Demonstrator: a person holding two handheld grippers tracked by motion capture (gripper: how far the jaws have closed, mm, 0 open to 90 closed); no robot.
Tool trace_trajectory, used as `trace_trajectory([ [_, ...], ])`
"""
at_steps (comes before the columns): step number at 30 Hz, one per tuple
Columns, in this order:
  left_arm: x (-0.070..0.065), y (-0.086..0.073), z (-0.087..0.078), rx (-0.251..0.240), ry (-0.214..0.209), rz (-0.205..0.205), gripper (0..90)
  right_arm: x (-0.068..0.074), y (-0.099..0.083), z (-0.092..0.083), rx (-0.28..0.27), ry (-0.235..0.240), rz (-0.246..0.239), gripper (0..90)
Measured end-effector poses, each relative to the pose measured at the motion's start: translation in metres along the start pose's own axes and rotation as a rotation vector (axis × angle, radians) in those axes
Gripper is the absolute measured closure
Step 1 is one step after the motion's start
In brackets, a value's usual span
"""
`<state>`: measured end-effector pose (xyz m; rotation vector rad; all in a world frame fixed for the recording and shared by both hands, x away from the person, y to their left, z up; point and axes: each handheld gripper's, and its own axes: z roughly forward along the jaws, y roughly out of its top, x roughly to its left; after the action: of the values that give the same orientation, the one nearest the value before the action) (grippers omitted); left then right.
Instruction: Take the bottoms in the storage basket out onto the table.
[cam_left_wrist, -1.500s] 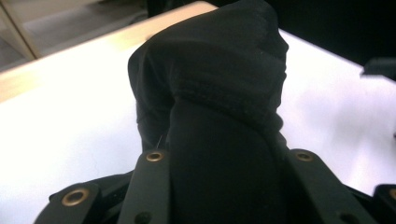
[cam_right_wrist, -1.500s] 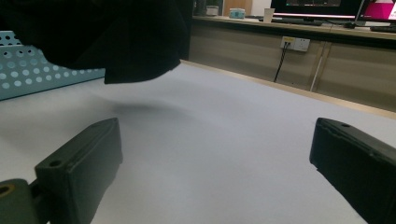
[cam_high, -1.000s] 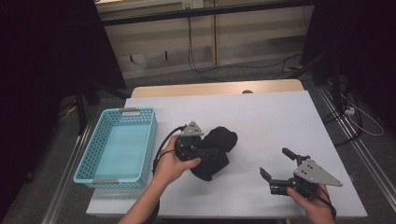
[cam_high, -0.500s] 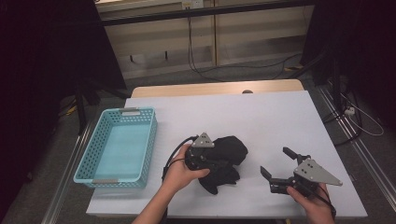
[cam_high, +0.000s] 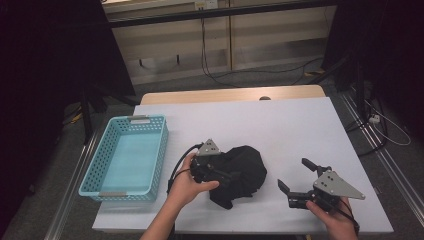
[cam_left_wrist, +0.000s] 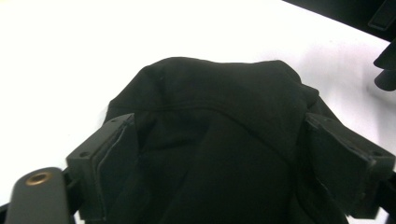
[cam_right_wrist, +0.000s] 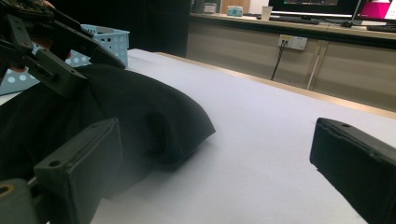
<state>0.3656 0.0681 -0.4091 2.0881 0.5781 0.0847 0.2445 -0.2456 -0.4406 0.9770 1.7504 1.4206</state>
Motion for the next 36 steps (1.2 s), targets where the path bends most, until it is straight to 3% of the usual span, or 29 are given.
trace_trajectory([
  [9,0.007,-0.003,-0.012,-0.021,0.014,-0.040,5.7,0.006,0.000,0.003,0.028,0.028,-0.029,0.7],
  [20,0.013,-0.005,-0.019,-0.020,0.011,-0.072,3.2,0.008,0.000,0.005,0.054,0.036,-0.012,0.3],
  [36,0.018,-0.009,-0.028,-0.026,0.050,-0.062,3.3,0.014,0.001,0.014,0.088,0.065,-0.010,0.3],
])
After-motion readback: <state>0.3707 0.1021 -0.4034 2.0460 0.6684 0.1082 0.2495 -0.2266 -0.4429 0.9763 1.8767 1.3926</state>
